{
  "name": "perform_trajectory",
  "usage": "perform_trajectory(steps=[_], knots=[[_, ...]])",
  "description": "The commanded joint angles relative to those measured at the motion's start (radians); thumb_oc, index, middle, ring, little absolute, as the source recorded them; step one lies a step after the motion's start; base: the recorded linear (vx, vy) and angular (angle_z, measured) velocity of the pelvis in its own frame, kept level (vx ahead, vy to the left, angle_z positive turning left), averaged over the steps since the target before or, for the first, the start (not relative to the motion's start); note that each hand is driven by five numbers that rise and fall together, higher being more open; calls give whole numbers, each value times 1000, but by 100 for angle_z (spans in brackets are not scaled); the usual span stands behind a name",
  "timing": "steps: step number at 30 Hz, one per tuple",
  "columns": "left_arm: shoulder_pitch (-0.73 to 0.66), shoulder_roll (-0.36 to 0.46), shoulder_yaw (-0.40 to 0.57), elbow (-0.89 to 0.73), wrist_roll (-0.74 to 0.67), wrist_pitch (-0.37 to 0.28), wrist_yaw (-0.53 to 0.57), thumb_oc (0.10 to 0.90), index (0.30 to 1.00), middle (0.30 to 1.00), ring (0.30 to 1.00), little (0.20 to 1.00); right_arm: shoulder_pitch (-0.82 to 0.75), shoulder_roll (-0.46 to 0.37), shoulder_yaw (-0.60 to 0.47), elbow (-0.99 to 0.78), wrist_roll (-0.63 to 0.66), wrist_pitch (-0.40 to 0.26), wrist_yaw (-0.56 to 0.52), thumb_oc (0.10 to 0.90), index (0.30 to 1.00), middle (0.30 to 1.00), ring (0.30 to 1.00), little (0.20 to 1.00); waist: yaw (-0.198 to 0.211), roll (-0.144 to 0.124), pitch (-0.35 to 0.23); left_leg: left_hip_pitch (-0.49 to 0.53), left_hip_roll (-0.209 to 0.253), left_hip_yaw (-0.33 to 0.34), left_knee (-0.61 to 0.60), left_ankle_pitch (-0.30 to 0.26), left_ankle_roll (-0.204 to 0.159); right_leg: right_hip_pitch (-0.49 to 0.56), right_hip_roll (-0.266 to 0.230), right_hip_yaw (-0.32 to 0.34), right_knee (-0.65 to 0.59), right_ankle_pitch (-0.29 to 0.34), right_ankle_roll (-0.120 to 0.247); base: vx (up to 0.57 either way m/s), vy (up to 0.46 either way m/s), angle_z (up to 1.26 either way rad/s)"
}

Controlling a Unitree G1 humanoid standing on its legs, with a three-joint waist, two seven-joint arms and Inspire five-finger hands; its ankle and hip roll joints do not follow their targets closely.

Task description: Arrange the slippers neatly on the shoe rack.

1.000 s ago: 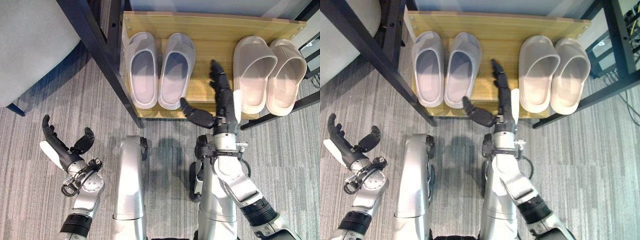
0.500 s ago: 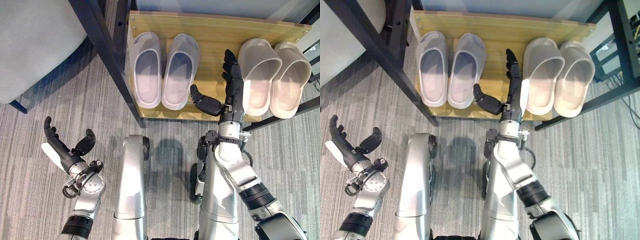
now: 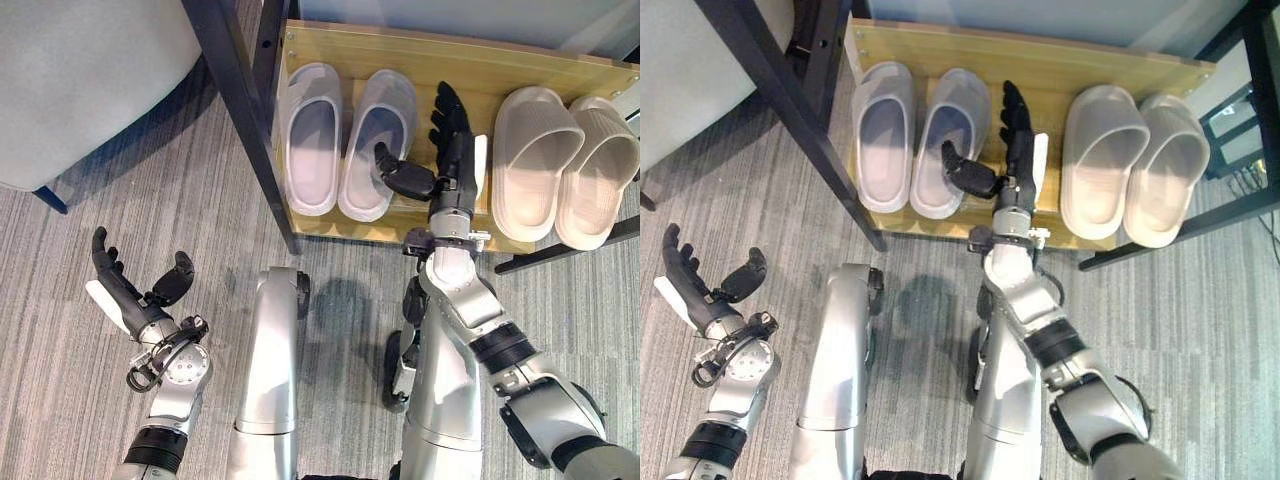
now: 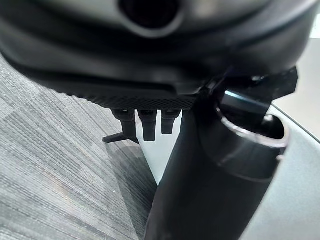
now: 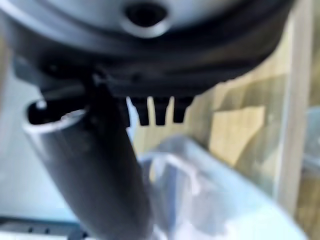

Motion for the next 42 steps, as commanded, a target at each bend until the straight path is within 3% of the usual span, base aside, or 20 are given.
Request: perform_trajectory(steps=[1, 13, 21, 25, 36, 38, 42], knots=[[-30, 48, -40, -40, 12, -106, 1, 800, 900, 900, 900, 900, -120, -20, -11, -85, 13, -113, 33, 800, 900, 900, 900, 900, 56, -11, -40, -26, -14, -7, 5, 26, 55, -11, 3, -42, -9, 33, -123, 0, 0, 0], [-19, 48, -63, -20, -17, -119, -29, 800, 900, 900, 900, 900, -181, -8, 11, 12, 37, -111, 20, 800, 900, 900, 900, 900, 65, -3, -40, -26, -11, -6, 4, 26, 53, -11, 0, -38, -9, 33, -123, 0, 0, 0], [-2, 45, -52, -8, -21, -122, -23, 800, 900, 900, 900, 900, -171, -31, -40, -20, -113, -88, -91, 800, 900, 900, 900, 900, 62, -1, -40, -26, -13, -3, 7, 27, 55, -11, -2, -38, -8, 33, -126, 0, 0, 0], [7, 42, -47, -9, 6, -118, -10, 800, 900, 900, 900, 900, -119, -53, -108, -119, -281, -81, -174, 800, 900, 900, 900, 900, 51, -2, -40, -26, -15, 1, 8, 27, 58, -11, -2, -36, -7, 29, -125, 0, 0, 0], [18, 37, -38, -3, 21, -113, -13, 800, 900, 900, 900, 900, -25, -85, -142, -250, -400, -46, -167, 800, 900, 900, 900, 900, 38, -8, -40, -26, -14, 2, 12, 30, 58, -11, -3, -36, -5, 26, -126, 0, 0, 0], [25, 35, -30, -6, 35, -107, -9, 800, 900, 900, 900, 900, 23, -101, -177, -314, -485, -36, -189, 800, 900, 900, 900, 900, 28, -10, -40, -26, -14, 3, 10, 29, 59, -11, -2, -36, -6, 24, -124, 0, 0, 0], [38, 40, -29, -9, 64, -89, 4, 800, 900, 900, 900, 900, 141, -75, -204, -423, -508, -30, -180, 800, 900, 900, 900, 900, 14, -16, -40, -26, -14, 6, 11, 27, 59, -11, 1, -34, -6, 23, -125, 0, 0, 0]])
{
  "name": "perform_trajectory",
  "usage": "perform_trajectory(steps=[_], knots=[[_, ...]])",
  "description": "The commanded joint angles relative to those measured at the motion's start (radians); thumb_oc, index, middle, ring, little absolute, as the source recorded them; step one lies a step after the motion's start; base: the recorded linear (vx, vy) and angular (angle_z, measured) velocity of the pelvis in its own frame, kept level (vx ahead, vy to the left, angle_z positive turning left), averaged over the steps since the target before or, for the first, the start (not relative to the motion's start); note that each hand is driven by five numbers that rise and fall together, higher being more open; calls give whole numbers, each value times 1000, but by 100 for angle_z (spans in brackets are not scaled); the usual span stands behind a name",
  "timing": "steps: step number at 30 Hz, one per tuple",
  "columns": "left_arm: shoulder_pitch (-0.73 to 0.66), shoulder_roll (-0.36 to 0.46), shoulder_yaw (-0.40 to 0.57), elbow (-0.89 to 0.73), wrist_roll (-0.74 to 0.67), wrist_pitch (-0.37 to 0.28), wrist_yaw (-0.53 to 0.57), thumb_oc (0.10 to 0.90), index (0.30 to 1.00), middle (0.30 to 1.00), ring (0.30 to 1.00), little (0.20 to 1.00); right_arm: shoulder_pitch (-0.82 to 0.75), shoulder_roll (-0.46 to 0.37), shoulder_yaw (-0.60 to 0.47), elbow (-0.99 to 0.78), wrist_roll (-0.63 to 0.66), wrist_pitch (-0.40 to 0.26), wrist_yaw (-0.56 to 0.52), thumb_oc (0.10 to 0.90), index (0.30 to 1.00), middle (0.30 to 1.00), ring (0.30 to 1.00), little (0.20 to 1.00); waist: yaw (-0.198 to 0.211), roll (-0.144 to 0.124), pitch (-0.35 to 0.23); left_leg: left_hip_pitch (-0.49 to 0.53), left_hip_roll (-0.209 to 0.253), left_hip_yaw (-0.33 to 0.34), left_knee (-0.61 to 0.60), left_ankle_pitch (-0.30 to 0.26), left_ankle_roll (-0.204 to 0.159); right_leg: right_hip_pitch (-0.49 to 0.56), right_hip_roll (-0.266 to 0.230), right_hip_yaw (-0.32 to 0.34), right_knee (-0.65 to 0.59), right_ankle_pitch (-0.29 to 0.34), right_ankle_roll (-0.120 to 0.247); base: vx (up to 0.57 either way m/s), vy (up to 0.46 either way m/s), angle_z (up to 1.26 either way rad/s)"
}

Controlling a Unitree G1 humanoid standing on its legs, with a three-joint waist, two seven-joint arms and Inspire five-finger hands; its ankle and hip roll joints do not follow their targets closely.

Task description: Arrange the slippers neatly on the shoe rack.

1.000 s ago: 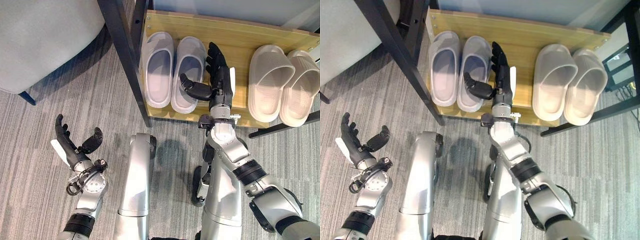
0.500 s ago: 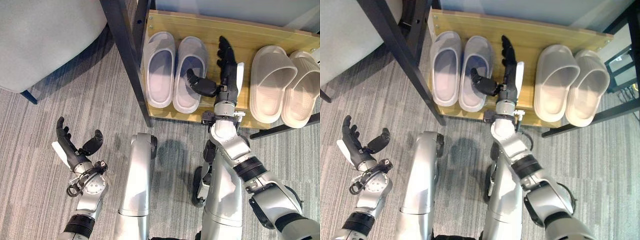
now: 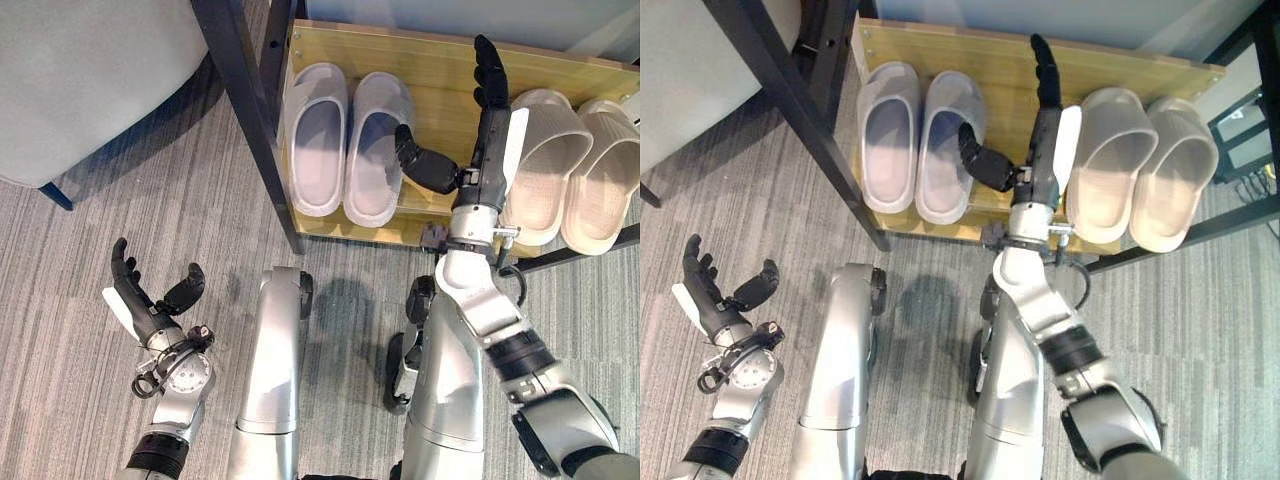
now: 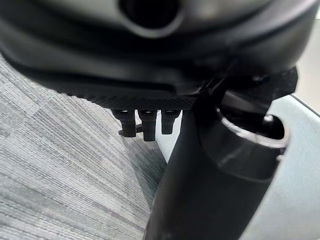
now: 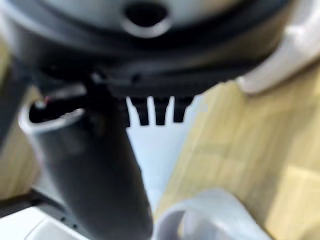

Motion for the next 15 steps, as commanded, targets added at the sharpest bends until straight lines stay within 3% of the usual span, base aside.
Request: perform_trajectory(steps=[1, 4, 10, 15], knots=[[3, 41, 6, -54, 89, -68, 42, 800, 900, 900, 900, 900, -20, -29, -78, -188, -62, -56, -27, 800, 900, 900, 900, 900, 31, -18, -40, -28, -4, 1, 11, 29, 63, -15, 14, -41, -17, 43, -119, 0, 0, 0], [9, 35, 6, -62, 86, -66, 36, 800, 900, 900, 900, 900, 34, -15, -80, -227, -66, -61, -18, 800, 900, 900, 900, 900, 24, -18, -40, -28, -2, 2, 12, 31, 64, -15, 15, -42, -20, 44, -118, 0, 0, 0], [35, 33, 9, -85, 138, -53, 48, 800, 900, 900, 900, 900, 153, -14, -118, -401, -193, -90, -39, 800, 900, 900, 900, 900, 7, -20, -40, -28, 0, 7, 11, 31, 68, -15, 17, -40, -21, 38, -114, 0, 0, 0], [39, 30, 32, -167, 133, -96, 60, 800, 900, 900, 900, 900, 272, 8, -73, -543, -112, -166, 45, 800, 900, 900, 900, 900, -8, -29, -40, -28, 5, 21, -5, 36, 66, -15, 21, -31, -26, 39, -117, 9, -3, -2]])
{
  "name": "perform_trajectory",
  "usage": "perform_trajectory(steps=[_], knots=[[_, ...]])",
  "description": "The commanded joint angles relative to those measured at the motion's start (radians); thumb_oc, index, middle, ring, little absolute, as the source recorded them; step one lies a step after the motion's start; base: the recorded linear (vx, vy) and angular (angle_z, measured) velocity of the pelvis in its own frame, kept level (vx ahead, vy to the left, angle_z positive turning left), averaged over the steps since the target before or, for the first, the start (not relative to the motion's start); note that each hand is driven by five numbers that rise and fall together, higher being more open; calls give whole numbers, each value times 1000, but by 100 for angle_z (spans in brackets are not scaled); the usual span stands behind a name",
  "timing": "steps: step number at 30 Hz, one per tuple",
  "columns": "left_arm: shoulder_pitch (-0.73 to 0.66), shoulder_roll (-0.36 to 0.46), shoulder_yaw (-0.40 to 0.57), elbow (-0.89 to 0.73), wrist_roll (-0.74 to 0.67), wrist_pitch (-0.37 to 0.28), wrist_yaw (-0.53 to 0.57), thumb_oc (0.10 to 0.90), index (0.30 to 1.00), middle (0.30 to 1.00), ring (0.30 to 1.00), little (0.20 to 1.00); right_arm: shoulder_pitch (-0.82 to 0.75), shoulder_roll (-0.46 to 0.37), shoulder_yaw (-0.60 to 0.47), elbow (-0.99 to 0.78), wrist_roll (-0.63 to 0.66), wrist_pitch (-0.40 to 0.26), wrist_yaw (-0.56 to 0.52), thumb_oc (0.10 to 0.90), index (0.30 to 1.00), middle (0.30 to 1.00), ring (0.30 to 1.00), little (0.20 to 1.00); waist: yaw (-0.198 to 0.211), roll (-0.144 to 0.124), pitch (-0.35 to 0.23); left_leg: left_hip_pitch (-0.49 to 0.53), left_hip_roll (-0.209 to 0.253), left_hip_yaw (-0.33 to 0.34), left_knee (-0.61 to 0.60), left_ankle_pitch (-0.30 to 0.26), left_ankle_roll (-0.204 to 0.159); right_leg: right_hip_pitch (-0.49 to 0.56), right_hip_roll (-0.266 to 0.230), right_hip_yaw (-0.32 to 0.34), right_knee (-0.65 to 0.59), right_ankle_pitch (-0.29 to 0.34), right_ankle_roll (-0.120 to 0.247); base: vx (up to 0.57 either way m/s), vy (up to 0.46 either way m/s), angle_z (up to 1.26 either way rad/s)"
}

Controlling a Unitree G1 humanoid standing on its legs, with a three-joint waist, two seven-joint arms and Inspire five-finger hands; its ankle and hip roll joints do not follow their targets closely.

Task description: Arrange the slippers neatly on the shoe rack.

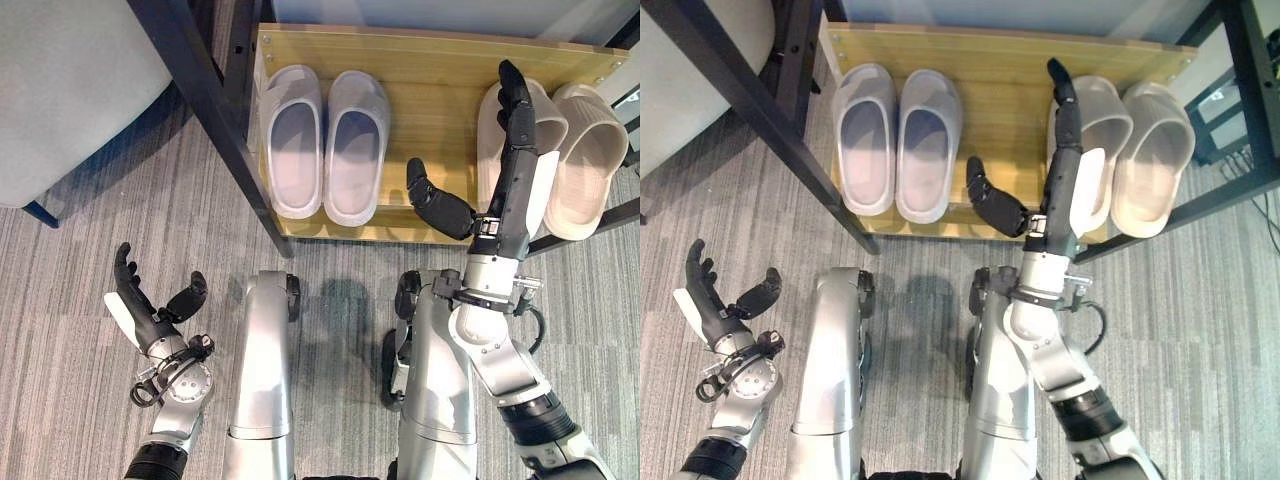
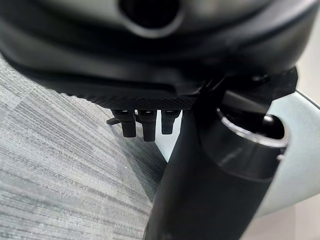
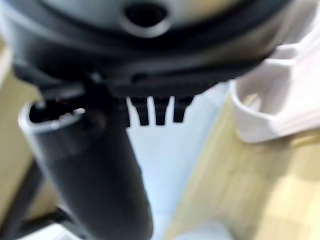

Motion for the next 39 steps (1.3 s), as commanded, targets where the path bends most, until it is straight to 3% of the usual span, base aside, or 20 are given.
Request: perform_trajectory(steps=[1, 4, 6, 9, 12, 19, 21, 22, 26, 27, 32, 33, 36, 38, 39], knots=[[1, 41, 36, -172, 84, -103, 62, 800, 900, 900, 900, 900, 11, -2, -16, -251, 40, -176, 69, 800, 900, 900, 900, 900, 39, -30, -40, -29, -1, 29, -18, 46, 71, -5, 13, -34, -44, 47, -114, 32, 10, -4], [-16, 61, 39, -258, 151, -102, 61, 800, 900, 900, 900, 900, 105, -33, -23, -327, 64, -226, 135, 800, 900, 900, 900, 900, 29, -31, -40, -29, -3, 48, -71, 57, 73, -5, 15, -31, -94, 57, -113, -12, -1, -1], [-36, 38, 43, -312, 91, -152, 8, 800, 900, 900, 900, 900, 186, -36, -63, -343, -4, -230, 76, 800, 900, 900, 900, 900, 22, -40, -40, -29, 4, 87, -189, 75, 80, -5, 18, -30, -200, 85, -120, -110, -17, -3], [-27, 43, 49, -391, 87, -168, -86, 800, 900, 900, 900, 900, 239, -62, -70, -322, -3, -235, 113, 800, 900, 900, 900, 900, 23, -31, -42, -29, -13, 95, -386, 175, 79, 12, 22, -48, -372, 160, -118, -159, 16, -5], [40, 32, 21, -371, 65, -172, -143, 800, 900, 900, 900, 900, 281, -95, -41, -243, 50, -232, 171, 800, 900, 900, 900, 900, 30, -9, -146, -5, -3, 77, -553, 252, 76, 45, -4, -75, -535, 204, -103, -70, 29, 7], [115, 9, -16, -202, -47, -171, -277, 800, 900, 900, 900, 900, 377, -90, 13, -44, 154, -221, 279, 800, 900, 900, 900, 900, 23, -17, -210, 349, 36, 77, -986, 358, 71, 379, -50, -119, -998, 313, -62, -79, 21, 13], [120, 10, -21, -189, -49, -169, -289, 800, 900, 900, 900, 900, 384, -85, 22, -22, 166, -218, 296, 800, 900, 900, 900, 900, 21, -19, -212, 396, 37, 76, -1034, 368, 72, 425, -54, -128, -1053, 325, -59, 13, 20, 0], [144, 11, -50, -151, -33, -157, -316, 800, 900, 900, 900, 900, 430, -66, 46, 43, 201, -210, 344, 800, 900, 900, 900, 900, 17, -25, -234, 485, 37, 80, -1119, 380, 69, 507, -64, -141, -1145, 343, -46, 52, 39, 5], [207, 4, -98, -104, -24, -135, -391, 800, 900, 900, 900, 900, 499, -12, 74, 225, 145, -150, 348, 800, 900, 900, 900, 900, 11, -33, -271, 655, 31, 91, -1268, 397, 75, 669, -61, -165, -1292, 383, -28, 59, 61, 8], [215, -2, -107, -97, -23, -125, -404, 800, 900, 900, 900, 900, 510, 10, 63, 262, 154, -138, 349, 800, 900, 900, 900, 900, 6, -38, -283, 688, 32, 95, -1327, 440, 79, 699, -63, -170, -1343, 428, -26, 12, 89, 4], [207, -12, -128, 15, -1, -81, -469, 800, 900, 900, 900, 900, 527, 87, 33, 442, 189, -93, 375, 800, 900, 900, 900, 900, -1, -59, -316, 952, 39, 108, -1555, 479, 90, 964, -65, -181, -1558, 488, -3, 159, 37, -8], [209, -29, -138, 54, -44, -85, -514, 800, 900, 900, 900, 900, 538, 113, 9, 498, 219, -95, 379, 800, 900, 900, 900, 900, -9, -69, -338, 1064, 40, 111, -1670, 509, 87, 1080, -61, -180, -1675, 536, 12, 177, 12, -12], [204, -37, -146, 81, -56, -79, -539, 800, 900, 900, 900, 900, 537, 117, 2, 527, 221, -91, 383, 800, 900, 900, 900, 900, -10, -75, -348, 1115, 42, 117, -1733, 534, 82, 1135, -62, -191, -1736, 559, 20, 155, -3, -12], [184, -76, -163, 244, -73, -50, -587, 800, 900, 900, 900, 900, 502, 147, -15, 648, 234, -76, 384, 800, 900, 900, 900, 900, -16, -79, -399, 1291, 42, 151, -1961, 608, 62, 1293, -46, -196, -1944, 641, 52, 230, -4, -7], [183, -76, -163, 246, -73, -52, -587, 800, 900, 900, 900, 900, 501, 147, -15, 649, 234, -76, 384, 800, 900, 900, 900, 900, -15, -79, -394, 1301, 42, 152, -1969, 611, 62, 1301, -45, -196, -1949, 643, 52, 157, -6, -10]])
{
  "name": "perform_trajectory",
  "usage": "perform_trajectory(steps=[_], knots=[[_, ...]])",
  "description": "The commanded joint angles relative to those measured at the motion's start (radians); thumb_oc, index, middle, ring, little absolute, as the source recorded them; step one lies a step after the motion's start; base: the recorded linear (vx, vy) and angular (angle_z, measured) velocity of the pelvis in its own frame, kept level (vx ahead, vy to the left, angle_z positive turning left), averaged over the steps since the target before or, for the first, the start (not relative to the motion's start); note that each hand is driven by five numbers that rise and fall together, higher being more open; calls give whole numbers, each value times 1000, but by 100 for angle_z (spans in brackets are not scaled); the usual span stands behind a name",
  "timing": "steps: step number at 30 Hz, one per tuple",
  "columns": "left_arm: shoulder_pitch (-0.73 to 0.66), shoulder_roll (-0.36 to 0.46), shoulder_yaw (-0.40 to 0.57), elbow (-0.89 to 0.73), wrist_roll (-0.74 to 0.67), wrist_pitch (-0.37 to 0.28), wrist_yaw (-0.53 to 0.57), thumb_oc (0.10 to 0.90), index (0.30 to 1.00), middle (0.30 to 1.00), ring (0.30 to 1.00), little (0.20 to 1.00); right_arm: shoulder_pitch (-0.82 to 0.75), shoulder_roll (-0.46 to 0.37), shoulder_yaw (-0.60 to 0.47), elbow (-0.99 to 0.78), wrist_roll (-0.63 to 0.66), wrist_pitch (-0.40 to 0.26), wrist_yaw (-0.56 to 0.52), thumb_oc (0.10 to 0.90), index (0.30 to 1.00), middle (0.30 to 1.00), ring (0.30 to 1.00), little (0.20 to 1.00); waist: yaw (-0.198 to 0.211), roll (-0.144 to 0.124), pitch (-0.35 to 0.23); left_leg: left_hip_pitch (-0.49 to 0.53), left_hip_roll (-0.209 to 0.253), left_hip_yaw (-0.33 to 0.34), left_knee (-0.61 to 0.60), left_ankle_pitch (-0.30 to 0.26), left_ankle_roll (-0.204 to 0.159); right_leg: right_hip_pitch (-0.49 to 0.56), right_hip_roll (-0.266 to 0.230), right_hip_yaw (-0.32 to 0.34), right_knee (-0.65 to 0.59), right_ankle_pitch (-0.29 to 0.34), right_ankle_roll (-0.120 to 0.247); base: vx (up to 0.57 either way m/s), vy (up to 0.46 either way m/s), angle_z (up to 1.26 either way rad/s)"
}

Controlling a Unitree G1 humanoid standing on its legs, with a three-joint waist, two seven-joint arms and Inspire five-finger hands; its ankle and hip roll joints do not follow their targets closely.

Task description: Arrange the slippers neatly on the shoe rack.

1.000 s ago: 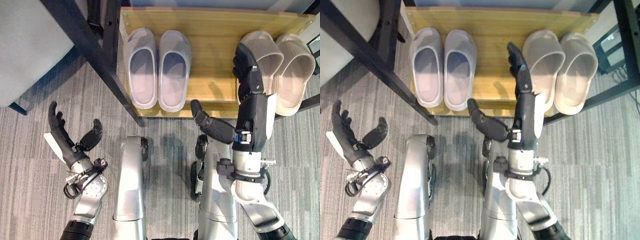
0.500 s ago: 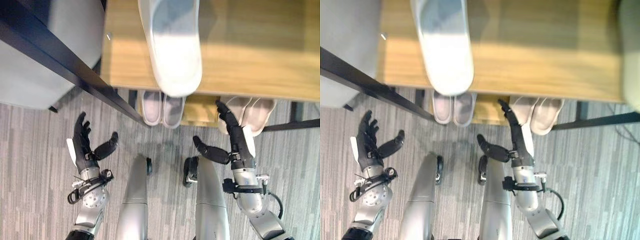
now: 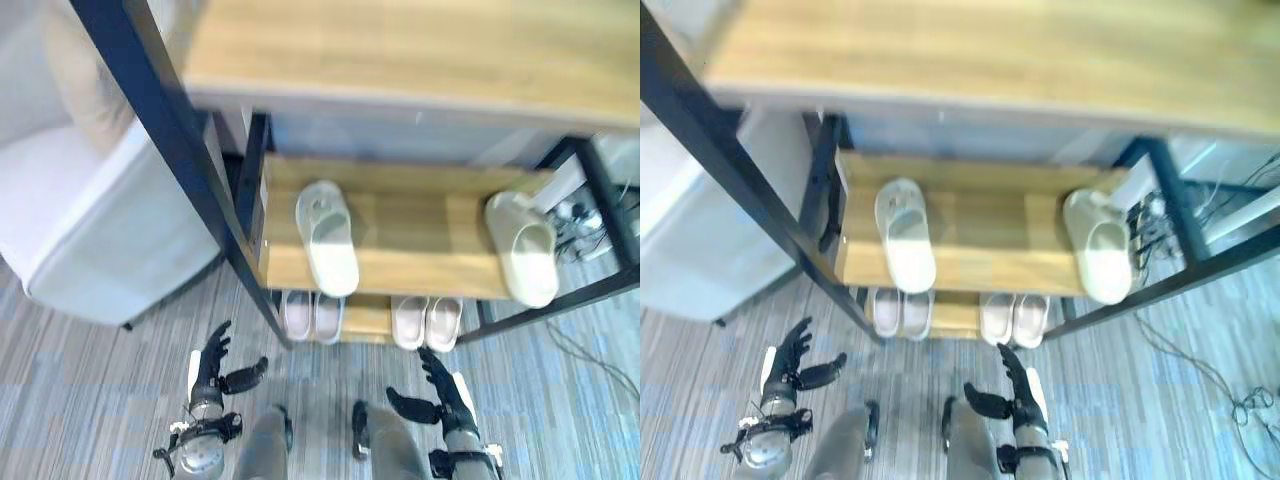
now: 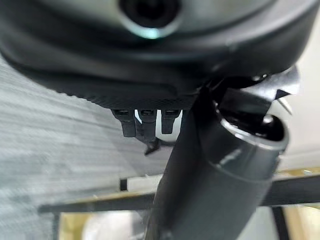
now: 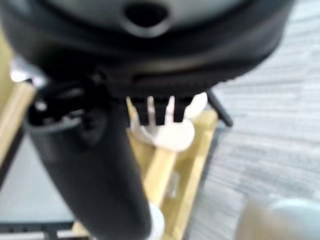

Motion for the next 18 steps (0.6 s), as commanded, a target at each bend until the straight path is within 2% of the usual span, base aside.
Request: perform_trajectory(steps=[1, 2, 3, 4, 5, 11, 18], knots=[[-56, -18, -40, 89, -7, -30, -34, 800, 900, 900, 900, 900, -66, -15, -29, 9, 28, -51, -17, 800, 900, 900, 900, 900, 8, 14, -70, 108, -13, 31, -176, 64, 11, 108, 5, -9, -216, 140, 69, 132, 8, -15], [-67, -38, -48, 167, 3, -12, -51, 800, 900, 900, 900, 900, -83, -8, -33, 64, 28, -41, -16, 800, 900, 900, 900, 900, 11, 17, -100, 177, -18, 43, -277, 94, 6, 162, 17, -12, -301, 164, 74, 133, 9, -17], [-67, -38, -48, 168, 3, -12, -51, 800, 900, 900, 900, 900, -84, -9, -33, 65, 28, -42, -16, 800, 900, 900, 900, 900, 12, 17, -97, 185, -17, 43, -283, 96, 6, 168, 17, -12, -305, 166, 74, 145, 17, -21], [-77, -56, -61, 235, 17, 0, -59, 800, 900, 900, 900, 900, -100, -4, -34, 123, 39, -32, -15, 800, 900, 900, 900, 900, 11, 22, -123, 243, -27, 47, -363, 120, 4, 220, 24, -13, -375, 183, 79, 94, 11, -23], [-79, -59, -66, 255, 28, 8, -71, 800, 900, 900, 900, 900, -102, 2, -33, 144, 48, -28, -3, 800, 900, 900, 900, 900, 12, 23, -133, 270, -30, 47, -395, 126, 4, 247, 27, -14, -404, 187, 78, 93, 11, -16], [-75, -78, -89, 342, 58, 15, -98, 800, 900, 900, 900, 900, -109, 26, -17, 241, 90, -22, 23, 800, 900, 900, 900, 900, 17, 28, -161, 353, -35, 48, -478, 147, 7, 335, 31, -7, -487, 197, 72, 18, -3, 0], [-66, -89, -110, 373, 110, 21, -92, 800, 900, 900, 900, 900, -110, 43, 3, 283, 127, -20, 44, 800, 900, 900, 900, 900, 26, 35, -159, 383, -39, 49, -515, 157, 14, 352, 29, 0, -504, 209, 74, -7, 1, 0]])
